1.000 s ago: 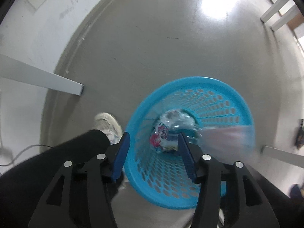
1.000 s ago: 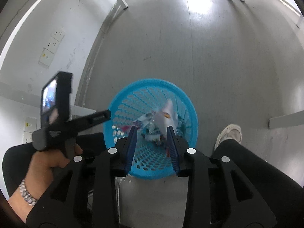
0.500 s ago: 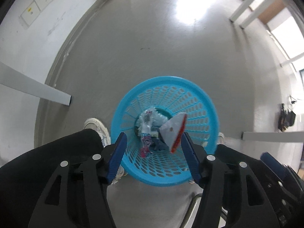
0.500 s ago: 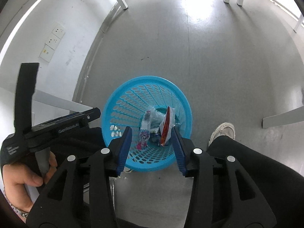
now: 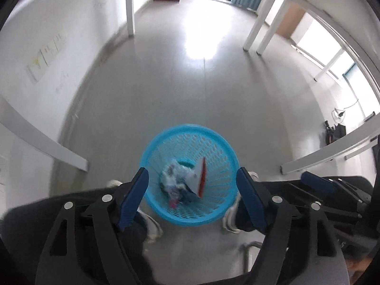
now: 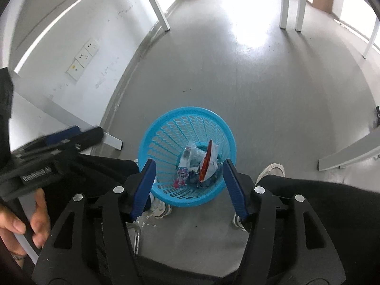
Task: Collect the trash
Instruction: 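Raise both open tools back toward the table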
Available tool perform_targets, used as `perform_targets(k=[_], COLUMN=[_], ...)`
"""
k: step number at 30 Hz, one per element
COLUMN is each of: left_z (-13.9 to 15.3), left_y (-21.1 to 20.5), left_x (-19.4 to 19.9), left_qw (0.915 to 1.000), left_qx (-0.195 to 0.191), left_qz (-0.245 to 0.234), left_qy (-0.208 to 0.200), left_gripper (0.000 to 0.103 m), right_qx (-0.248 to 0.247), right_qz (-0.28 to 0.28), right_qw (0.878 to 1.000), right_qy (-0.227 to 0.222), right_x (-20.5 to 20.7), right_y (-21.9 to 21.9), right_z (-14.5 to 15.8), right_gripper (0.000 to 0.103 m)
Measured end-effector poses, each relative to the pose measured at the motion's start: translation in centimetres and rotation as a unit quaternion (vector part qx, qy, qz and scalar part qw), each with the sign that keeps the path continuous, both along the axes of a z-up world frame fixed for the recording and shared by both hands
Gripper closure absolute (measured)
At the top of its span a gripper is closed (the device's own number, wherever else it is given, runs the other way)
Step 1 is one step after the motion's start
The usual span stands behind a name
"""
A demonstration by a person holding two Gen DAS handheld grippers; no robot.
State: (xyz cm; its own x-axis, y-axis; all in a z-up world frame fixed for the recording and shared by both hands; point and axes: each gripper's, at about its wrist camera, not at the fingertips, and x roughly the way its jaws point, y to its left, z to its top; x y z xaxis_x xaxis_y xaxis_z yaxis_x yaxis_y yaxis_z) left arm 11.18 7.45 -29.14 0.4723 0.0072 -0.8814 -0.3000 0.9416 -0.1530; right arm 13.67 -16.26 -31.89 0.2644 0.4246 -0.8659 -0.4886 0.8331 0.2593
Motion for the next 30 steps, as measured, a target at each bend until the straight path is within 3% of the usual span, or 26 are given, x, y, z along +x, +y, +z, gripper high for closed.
perform_targets(k=[4,9,14,18,23,30], left_z=[3.0,6.4,9.4,12.2,15.6,21.1], left_y=[0.0,-0.2,-0.6,-0.3,-0.3,-0.1], left_x=[-1.8,-4.2,-6.1,-7.7,-9.5,-10.8], left_qw=[0.9989,0.9958,0.9906,0.9874,0.9819,0.9736], left_qx=[0.030,0.046,0.065,0.049,0.028,0.038], left_qz=[-0.016,-0.034,-0.031,-0.021,-0.017,-0.031], left_qy=[-0.032,-0.072,-0.117,-0.149,-0.186,-0.223], left_gripper=[0.022,0.006,0.006,0.006,0.006,0.006], right_qx=[0.015,0.020,0.038,0.060,0.089,0.124], right_qz=[0.000,0.020,0.016,0.010,0.007,0.006], right_qw=[1.000,0.998,0.994,0.989,0.981,0.970], right_qy=[-0.003,-0.059,-0.096,-0.135,-0.175,-0.207], right_x=[-1.4,-4.5,-6.4,-7.9,-9.0,-9.1], right_y=[-1.3,-3.4,-5.7,-7.2,-8.3,-8.4], right_z=[2.0,6.4,10.9,14.8,19.5,24.9], right_gripper=[0.047,0.039,0.023,0.012,0.009,0.009])
